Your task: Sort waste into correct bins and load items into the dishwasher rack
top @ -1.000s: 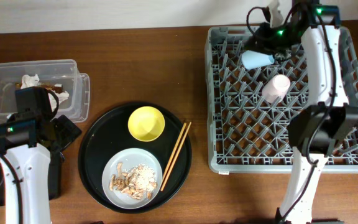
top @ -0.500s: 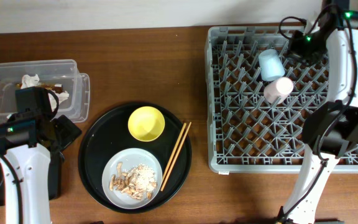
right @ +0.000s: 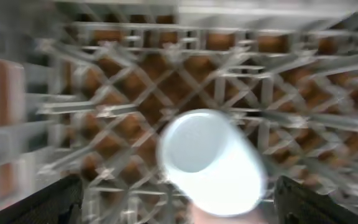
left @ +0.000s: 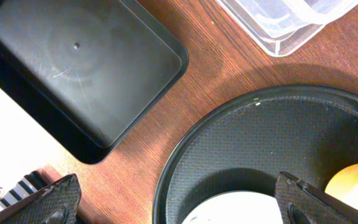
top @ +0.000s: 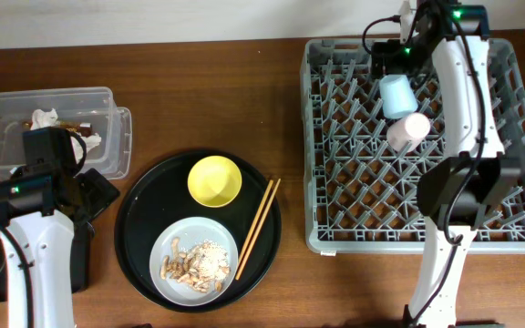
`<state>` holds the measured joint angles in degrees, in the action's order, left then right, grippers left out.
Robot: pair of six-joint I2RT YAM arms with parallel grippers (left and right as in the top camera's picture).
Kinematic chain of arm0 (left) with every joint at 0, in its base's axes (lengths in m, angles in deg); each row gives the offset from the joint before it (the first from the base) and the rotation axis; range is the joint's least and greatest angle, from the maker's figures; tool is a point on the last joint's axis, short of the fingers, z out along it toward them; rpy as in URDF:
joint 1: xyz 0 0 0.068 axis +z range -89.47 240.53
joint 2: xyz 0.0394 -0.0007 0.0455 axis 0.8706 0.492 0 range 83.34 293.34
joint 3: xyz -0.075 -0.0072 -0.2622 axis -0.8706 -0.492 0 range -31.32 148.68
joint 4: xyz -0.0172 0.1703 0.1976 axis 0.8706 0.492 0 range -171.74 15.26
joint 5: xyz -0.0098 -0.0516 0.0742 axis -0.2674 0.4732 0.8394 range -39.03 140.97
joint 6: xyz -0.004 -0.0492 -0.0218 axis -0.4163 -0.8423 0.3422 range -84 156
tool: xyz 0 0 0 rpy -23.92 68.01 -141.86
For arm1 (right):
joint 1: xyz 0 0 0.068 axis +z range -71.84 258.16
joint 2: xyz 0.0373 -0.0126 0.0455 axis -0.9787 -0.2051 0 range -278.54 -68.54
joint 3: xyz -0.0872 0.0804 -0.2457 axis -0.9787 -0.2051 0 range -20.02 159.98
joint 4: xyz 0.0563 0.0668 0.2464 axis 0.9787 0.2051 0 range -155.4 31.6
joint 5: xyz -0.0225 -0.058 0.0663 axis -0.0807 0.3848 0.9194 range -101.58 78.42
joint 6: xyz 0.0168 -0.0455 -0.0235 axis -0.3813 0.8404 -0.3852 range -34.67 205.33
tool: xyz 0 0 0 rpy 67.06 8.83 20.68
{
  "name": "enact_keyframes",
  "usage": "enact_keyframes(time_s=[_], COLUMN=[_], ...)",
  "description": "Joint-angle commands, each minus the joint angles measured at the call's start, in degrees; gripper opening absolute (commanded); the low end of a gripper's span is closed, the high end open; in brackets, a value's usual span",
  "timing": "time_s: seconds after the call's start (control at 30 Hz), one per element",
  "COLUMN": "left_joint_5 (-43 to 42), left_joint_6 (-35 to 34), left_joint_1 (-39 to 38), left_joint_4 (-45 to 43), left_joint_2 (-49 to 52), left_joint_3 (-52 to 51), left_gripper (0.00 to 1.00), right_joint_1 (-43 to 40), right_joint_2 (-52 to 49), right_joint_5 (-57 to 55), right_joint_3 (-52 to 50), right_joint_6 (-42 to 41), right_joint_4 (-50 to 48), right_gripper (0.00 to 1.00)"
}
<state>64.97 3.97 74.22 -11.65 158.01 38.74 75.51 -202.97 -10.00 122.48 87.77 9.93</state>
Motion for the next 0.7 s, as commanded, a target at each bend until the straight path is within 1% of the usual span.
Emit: enact_keyframes(time_s=[0.0, 0.07, 0.13, 0.27, 0.3, 0.33, 0.37, 0.5, 0.6, 0.67], left_joint_5=[0.79, 0.79, 0.79, 0.79, 0.79, 0.79, 0.79, 0.79, 0.79, 0.79], left_joint_6=[-0.52, -0.5, -0.5, -0.52, -0.52, -0.52, -0.5, -0.52, -0.52, -0.52], left_joint_1=[0.24, 0.26, 0.26, 0.26, 0.26, 0.26, 0.26, 0.24, 0.26, 0.26], left_joint_4=[0.07, 0.07, 0.07, 0.07, 0.07, 0.07, 0.07, 0.07, 0.07, 0.07], left_joint_2=[-0.02, -0.02, -0.02, -0.02, -0.02, -0.02, -0.02, -0.02, -0.02, -0.02], left_joint_3=[0.24, 0.24, 0.24, 0.24, 0.24, 0.24, 0.24, 0.24, 0.24, 0.24], left_gripper=[0.99, 0.99, 1.0, 0.99, 0.99, 0.99, 0.99, 0.99, 0.99, 0.99], right_joint_1=[0.76, 0.83, 1.36, 1.62, 1.64, 1.64, 1.64, 1.53, 1.51, 1.53], right_joint_2=[-1.14, -2.69, -3.58, -5.62, -5.66, -5.66, -5.66, -5.68, -5.68, -5.68], right_joint_5=[-11.67, -9.53, -5.22, -5.05, -5.05, -5.05, -5.07, -5.22, -5.75, -7.13], right_joint_3=[1.03, 0.87, 0.61, -1.57, -2.47, -2.49, -2.49, -4.59, -9.44, -9.75], right_joint_6=[3.15, 3.39, 7.58, 8.11, 8.11, 8.09, 8.09, 8.31, 8.26, 8.17], right_joint_4=[-0.42, -0.42, -0.09, 0.24, -0.04, 0.07, 0.04, -1.77, -6.23, -7.3], right_gripper=[0.98, 0.99, 0.98, 0.99, 0.94, 0.84, 0.81, 0.8, 0.82, 0.81])
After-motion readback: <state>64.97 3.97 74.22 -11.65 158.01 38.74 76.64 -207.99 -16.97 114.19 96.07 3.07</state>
